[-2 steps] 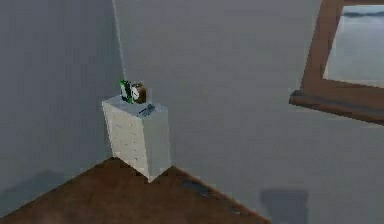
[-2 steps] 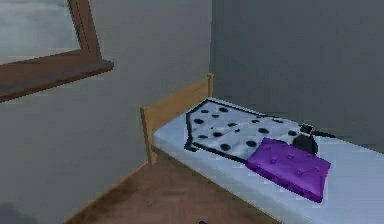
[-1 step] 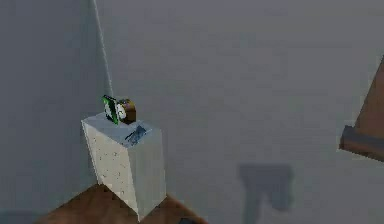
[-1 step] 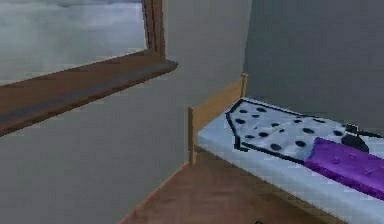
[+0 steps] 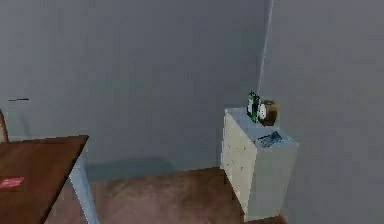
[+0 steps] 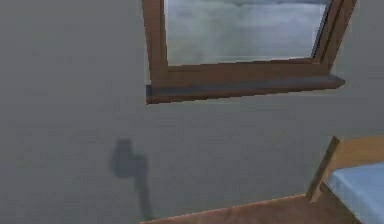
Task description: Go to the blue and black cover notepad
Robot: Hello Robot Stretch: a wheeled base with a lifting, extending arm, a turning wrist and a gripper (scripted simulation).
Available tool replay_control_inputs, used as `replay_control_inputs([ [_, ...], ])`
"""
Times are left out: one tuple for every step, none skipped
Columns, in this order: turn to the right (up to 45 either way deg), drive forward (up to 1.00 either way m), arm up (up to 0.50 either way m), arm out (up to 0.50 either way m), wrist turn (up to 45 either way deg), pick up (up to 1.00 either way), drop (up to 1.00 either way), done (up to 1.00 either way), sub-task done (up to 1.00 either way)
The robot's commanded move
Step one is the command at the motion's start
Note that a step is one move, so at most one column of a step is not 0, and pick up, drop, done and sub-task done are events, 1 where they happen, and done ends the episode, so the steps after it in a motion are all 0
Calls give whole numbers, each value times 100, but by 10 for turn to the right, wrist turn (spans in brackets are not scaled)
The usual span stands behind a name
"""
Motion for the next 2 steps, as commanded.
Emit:
replay_control_inputs([
  [0, 85, 0, 0, 0, 0, 0, 0, 0],
  [360, 0, 0, 0, 0, 0, 0, 0, 0],
])
